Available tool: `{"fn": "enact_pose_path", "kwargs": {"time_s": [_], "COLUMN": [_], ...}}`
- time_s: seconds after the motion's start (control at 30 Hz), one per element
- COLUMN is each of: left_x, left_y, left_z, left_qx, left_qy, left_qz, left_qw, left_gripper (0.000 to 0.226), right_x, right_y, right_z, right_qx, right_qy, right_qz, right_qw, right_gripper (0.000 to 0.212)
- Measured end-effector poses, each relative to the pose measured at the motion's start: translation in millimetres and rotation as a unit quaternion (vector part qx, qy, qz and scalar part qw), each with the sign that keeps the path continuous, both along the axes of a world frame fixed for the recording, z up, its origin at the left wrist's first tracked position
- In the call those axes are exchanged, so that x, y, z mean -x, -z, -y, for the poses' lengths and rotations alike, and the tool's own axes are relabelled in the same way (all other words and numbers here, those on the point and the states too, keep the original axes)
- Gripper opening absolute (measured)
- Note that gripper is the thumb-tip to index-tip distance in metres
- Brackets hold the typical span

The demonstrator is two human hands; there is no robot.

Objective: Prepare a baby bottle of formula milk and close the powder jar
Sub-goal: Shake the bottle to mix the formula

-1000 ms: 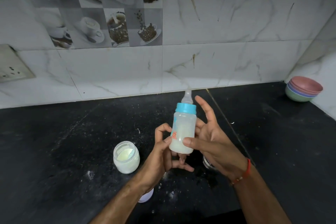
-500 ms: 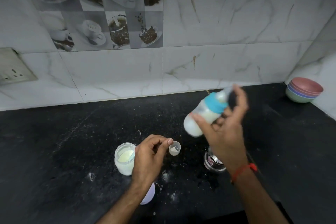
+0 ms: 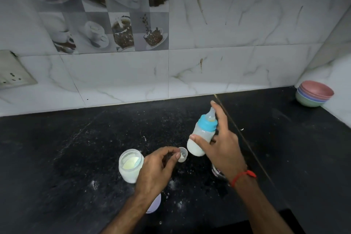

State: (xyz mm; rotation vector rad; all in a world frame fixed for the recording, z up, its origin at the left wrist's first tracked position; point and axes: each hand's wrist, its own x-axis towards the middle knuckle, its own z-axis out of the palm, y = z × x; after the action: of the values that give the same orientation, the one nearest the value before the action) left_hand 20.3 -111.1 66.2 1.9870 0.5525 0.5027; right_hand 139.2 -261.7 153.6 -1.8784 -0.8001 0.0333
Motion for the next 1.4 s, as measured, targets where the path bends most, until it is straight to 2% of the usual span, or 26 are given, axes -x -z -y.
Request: {"fn": "enact_pose_path", "kwargs": {"time_s": [0.07, 0.17, 0.23, 0.33, 0.37, 0.5, 0.57, 0.6, 0.63, 0.7, 0.77, 0.83, 0.9, 0.97, 1.03, 1.07, 1.17, 1.23, 1.3, 1.37, 1.4], "left_x": [1.6, 3.5, 2.7, 1.2, 1.3, 0.8, 0.2, -0.6, -1.5, -2.2, -3.1, -4.1, -5.0, -5.9, -5.4, -4.2, -4.1, -4.5, -4.2, -3.4, -2.8], "left_y": [0.8, 4.6, 5.1, 2.1, 0.0, -4.9, -6.9, -8.4, -10.2, -12.4, -13.6, -12.6, -12.1, -13.3, -15.0, -17.0, -19.2, -19.4, -18.4, -16.4, -16.4], "left_z": [-1.5, -1.5, 0.5, 3.7, 4.5, 2.6, 2.8, 3.2, 4.0, 6.4, 7.7, 6.5, 6.1, 7.4, 9.9, 11.4, 9.9, 8.8, 9.1, 9.3, 9.2], "left_qx": [0.010, 0.025, 0.025, 0.019, 0.022, 0.055, 0.066, 0.067, 0.068, 0.071, 0.065, 0.072, 0.079, 0.088, 0.092, 0.093, 0.101, 0.102, 0.097, 0.071, 0.049], "left_qy": [0.000, -0.010, -0.014, -0.009, -0.004, -0.018, -0.029, -0.031, -0.034, -0.036, -0.043, -0.058, -0.073, -0.083, -0.076, -0.071, -0.073, -0.076, -0.075, -0.076, -0.075], "left_qz": [-0.008, -0.010, -0.003, 0.007, 0.011, 0.039, 0.043, 0.047, 0.050, 0.056, 0.075, 0.101, 0.123, 0.132, 0.134, 0.136, 0.145, 0.142, 0.131, 0.121, 0.122], "left_qw": [1.000, 1.000, 1.000, 1.000, 1.000, 0.998, 0.996, 0.996, 0.996, 0.995, 0.994, 0.991, 0.987, 0.984, 0.984, 0.984, 0.982, 0.982, 0.984, 0.987, 0.989], "left_gripper": [0.010, 0.011, 0.011, 0.011, 0.011, 0.013, 0.007, 0.003, 0.006, 0.015, 0.013, 0.012, 0.012, 0.011, 0.013, 0.016, 0.016, 0.013, 0.022, 0.047, 0.053], "right_x": [2.4, 8.4, 2.1, -2.0, -1.1, 5.4, 1.2, -3.8, -8.2, -6.4, -1.8, 3.6, 5.2, 2.1, 2.3, 2.2, 5.9, 3.9, -3.2, -9.0, -8.9], "right_y": [-8.5, -25.3, -16.2, 8.9, 10.1, -18.6, -13.8, -3.9, 6.3, 16.3, 9.1, -4.3, -4.3, 9.8, 13.5, 11.2, -17.6, -18.6, -0.3, 20.0, 25.7], "right_z": [2.6, 6.1, 2.0, 1.5, 3.6, 4.6, 1.9, -0.4, -1.4, -1.0, 0.9, 2.6, 3.1, 1.2, 1.0, 2.2, 3.8, 2.9, 1.3, 2.3, 4.4], "right_qx": [-0.083, -0.269, -0.235, -0.072, -0.063, -0.239, -0.256, -0.214, -0.155, -0.064, -0.103, -0.225, -0.287, -0.191, -0.100, -0.109, -0.274, -0.321, -0.211, -0.065, -0.041], "right_qy": [0.012, 0.047, 0.080, 0.020, 0.012, 0.035, 0.071, 0.082, 0.062, -0.011, -0.013, 0.016, 0.054, 0.059, -0.012, -0.016, 0.020, 0.055, 0.067, -0.011, -0.027], "right_qz": [-0.007, 0.003, 0.068, 0.001, -0.007, 0.015, 0.109, 0.133, 0.111, 0.010, -0.014, -0.018, 0.040, 0.077, -0.020, -0.052, -0.066, 0.000, 0.066, -0.010, -0.049], "right_qw": [0.996, 0.962, 0.966, 0.997, 0.998, 0.970, 0.958, 0.964, 0.980, 0.998, 0.994, 0.974, 0.956, 0.977, 0.995, 0.993, 0.959, 0.945, 0.973, 0.998, 0.998], "right_gripper": [0.101, 0.105, 0.103, 0.099, 0.097, 0.105, 0.101, 0.098, 0.098, 0.094, 0.094, 0.100, 0.105, 0.104, 0.099, 0.096, 0.099, 0.100, 0.101, 0.097, 0.093]}}
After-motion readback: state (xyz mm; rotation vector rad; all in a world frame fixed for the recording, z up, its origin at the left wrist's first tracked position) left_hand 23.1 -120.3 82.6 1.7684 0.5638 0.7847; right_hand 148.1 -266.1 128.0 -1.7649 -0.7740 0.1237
